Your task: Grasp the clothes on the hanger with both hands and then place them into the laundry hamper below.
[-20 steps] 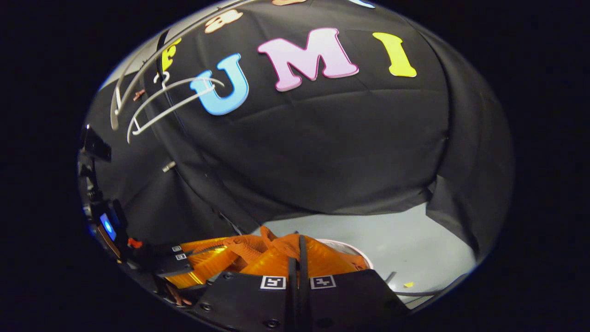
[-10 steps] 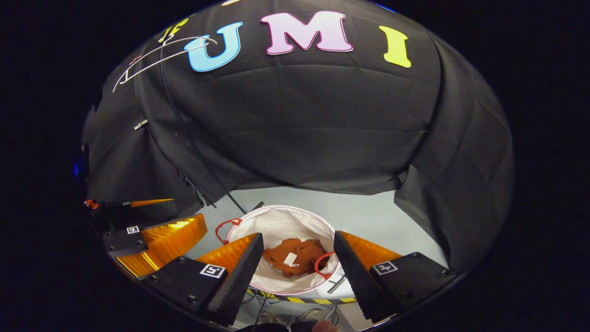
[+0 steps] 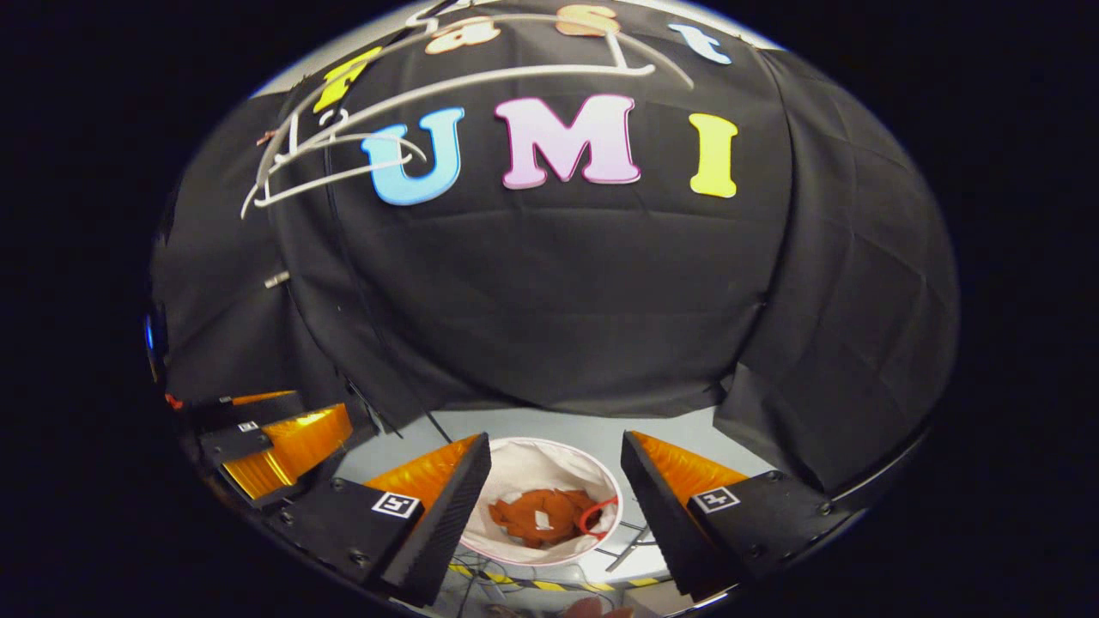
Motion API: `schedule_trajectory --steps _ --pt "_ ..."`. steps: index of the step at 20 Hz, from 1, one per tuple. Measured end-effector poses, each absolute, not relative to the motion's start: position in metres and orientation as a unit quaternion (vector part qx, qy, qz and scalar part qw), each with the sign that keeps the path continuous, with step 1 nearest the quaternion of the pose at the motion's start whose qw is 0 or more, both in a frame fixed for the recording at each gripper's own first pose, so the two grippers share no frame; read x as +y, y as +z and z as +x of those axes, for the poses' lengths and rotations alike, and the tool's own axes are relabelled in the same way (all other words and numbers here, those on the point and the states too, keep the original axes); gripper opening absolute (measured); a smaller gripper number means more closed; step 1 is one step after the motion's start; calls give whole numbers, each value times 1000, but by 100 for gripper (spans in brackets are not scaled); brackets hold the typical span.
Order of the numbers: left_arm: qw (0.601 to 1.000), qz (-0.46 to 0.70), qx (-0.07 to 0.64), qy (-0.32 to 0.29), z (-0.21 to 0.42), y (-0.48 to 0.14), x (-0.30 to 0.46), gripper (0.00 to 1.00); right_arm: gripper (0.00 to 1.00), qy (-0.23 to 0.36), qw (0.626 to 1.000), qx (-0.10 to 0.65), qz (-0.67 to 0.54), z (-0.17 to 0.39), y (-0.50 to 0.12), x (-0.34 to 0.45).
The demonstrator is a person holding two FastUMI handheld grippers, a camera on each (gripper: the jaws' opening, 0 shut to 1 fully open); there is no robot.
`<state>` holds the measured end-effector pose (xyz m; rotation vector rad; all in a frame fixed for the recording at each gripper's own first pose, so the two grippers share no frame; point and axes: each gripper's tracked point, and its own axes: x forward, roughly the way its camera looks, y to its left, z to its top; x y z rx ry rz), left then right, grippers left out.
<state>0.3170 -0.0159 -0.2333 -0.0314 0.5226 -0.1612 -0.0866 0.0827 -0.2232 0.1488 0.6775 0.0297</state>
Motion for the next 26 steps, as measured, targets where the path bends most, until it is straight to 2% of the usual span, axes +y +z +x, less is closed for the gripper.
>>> schedule_trajectory --steps 8,12,13,15,17,19,22,23,25,26 --pt "991 0 124 -54 262 -71 24 95 98 6 980 188 58 -99 -69 98" --pt "996 -4 72 -53 238 -16 41 95 98 6 988 140 62 -123 -7 109" --pt "997 -5 61 -54 232 -4 46 92 98 4 990 129 64 -130 7 111" --pt "998 -4 43 -55 218 15 55 94 100 -4 992 109 67 -139 31 108" --pt "998 0 34 -58 207 25 61 95 98 -12 993 96 62 -152 52 108" --pt "998 5 24 -59 196 34 69 92 98 -18 995 77 53 -162 70 112" --pt "998 3 10 -66 182 46 72 95 98 -36 998 51 15 -171 87 110" --pt "998 3 4 -67 178 51 74 92 98 -34 998 46 7 -173 91 113" --pt "998 9 -4 -63 171 56 79 95 100 -24 999 34 7 -185 105 120" --pt "998 11 -4 -63 169 56 79 92 98 -21 999 30 4 -190 111 121"
